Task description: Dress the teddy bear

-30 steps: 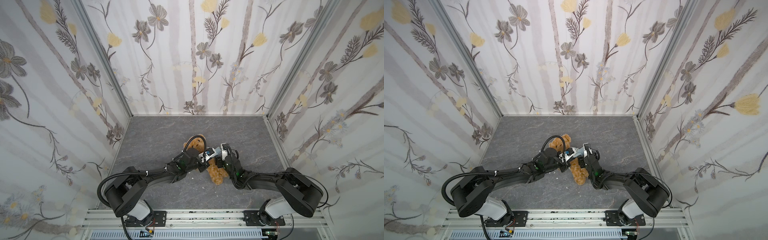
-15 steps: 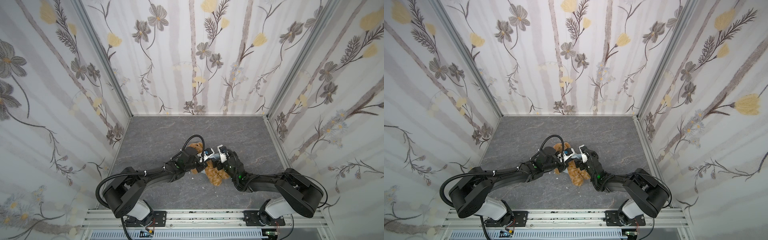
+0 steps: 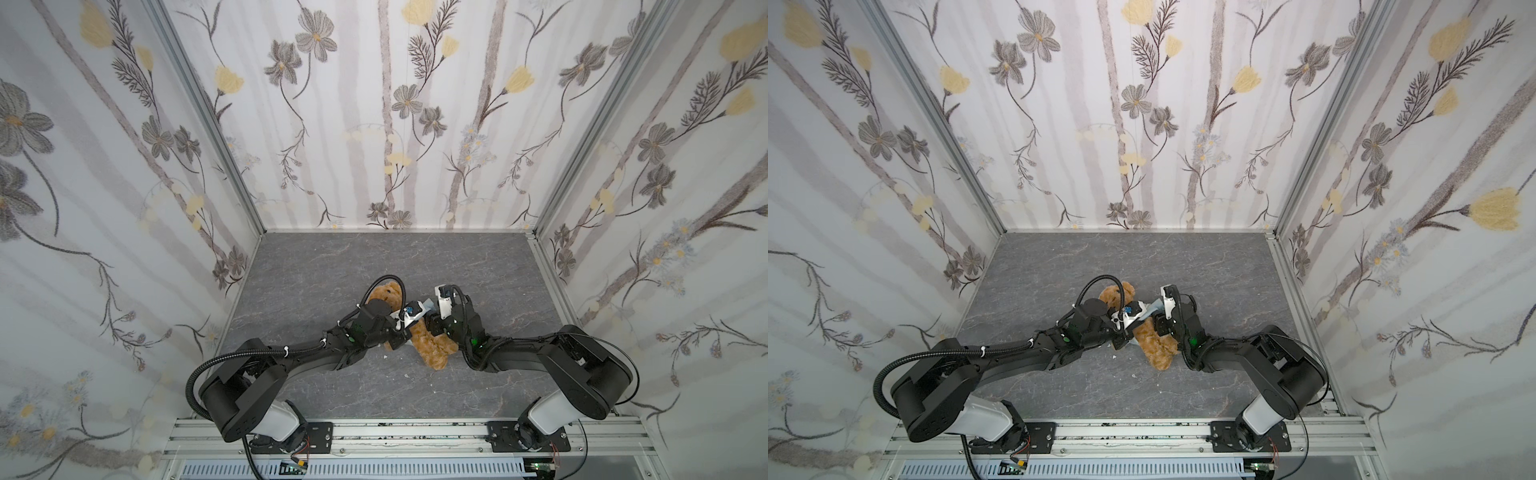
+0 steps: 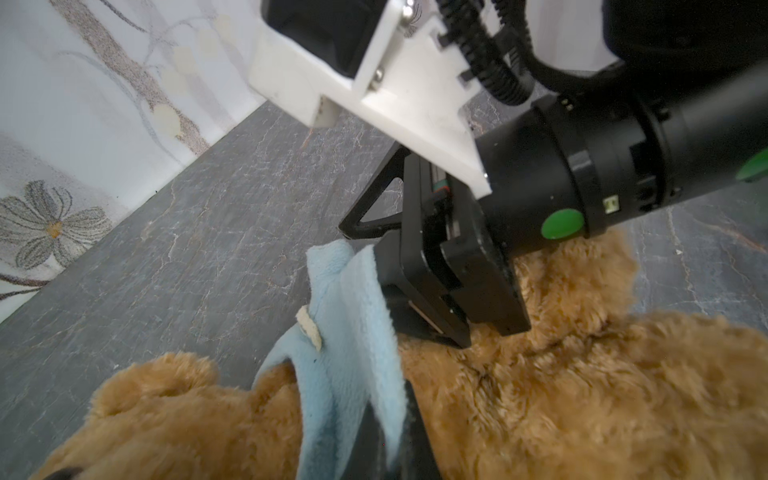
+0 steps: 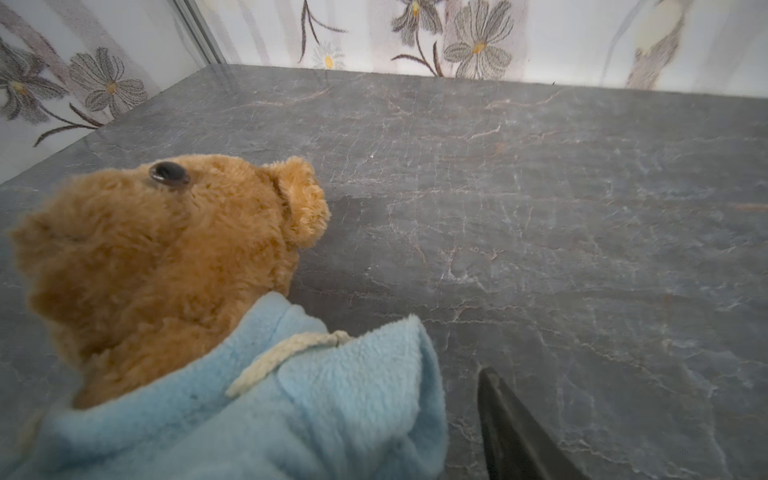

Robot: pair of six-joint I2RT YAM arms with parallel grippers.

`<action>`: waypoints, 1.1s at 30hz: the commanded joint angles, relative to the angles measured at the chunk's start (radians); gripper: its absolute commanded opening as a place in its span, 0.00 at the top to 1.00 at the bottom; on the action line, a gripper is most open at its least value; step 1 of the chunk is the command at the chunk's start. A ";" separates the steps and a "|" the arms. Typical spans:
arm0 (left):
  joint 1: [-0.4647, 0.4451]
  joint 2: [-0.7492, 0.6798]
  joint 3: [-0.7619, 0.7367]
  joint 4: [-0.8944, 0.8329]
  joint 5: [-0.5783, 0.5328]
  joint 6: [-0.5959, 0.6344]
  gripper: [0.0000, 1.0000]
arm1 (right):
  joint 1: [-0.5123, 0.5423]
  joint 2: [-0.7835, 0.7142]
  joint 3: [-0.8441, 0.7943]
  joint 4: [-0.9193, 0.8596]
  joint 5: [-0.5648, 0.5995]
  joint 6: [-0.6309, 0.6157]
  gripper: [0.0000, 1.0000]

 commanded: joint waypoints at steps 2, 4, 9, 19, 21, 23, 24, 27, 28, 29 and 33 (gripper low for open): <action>-0.018 -0.013 -0.042 -0.023 0.039 0.001 1.00 | -0.035 0.032 0.035 -0.149 0.177 0.217 0.42; -0.024 -0.023 -0.064 -0.021 0.019 -0.004 1.00 | -0.059 0.046 0.050 -0.192 0.143 0.275 0.44; -0.028 -0.077 -0.109 0.020 -0.022 -0.029 1.00 | -0.087 0.070 0.046 -0.236 0.090 0.348 0.43; -0.024 -0.102 -0.110 0.091 -0.057 -0.071 1.00 | -0.091 0.089 0.030 -0.290 0.108 0.334 0.30; -0.021 -0.099 -0.113 0.093 -0.100 -0.070 1.00 | -0.088 0.070 0.030 -0.299 0.121 0.297 0.26; -0.020 -0.103 -0.111 0.094 -0.140 -0.073 1.00 | -0.075 0.032 0.023 -0.294 0.129 0.248 0.21; -0.020 -0.104 -0.108 0.095 -0.153 -0.070 1.00 | -0.062 0.007 0.023 -0.294 0.143 0.220 0.19; -0.020 -0.095 -0.090 0.095 -0.161 -0.073 1.00 | -0.012 -0.053 0.030 -0.285 0.152 0.119 0.16; -0.019 -0.086 -0.082 0.095 -0.163 -0.075 1.00 | 0.005 -0.069 0.034 -0.281 0.149 0.097 0.15; -0.019 -0.078 -0.077 0.095 -0.164 -0.079 1.00 | 0.013 -0.082 0.037 -0.278 0.138 0.074 0.14; -0.020 -0.057 -0.066 0.096 -0.173 -0.087 1.00 | 0.019 -0.107 0.049 -0.293 0.100 0.037 0.14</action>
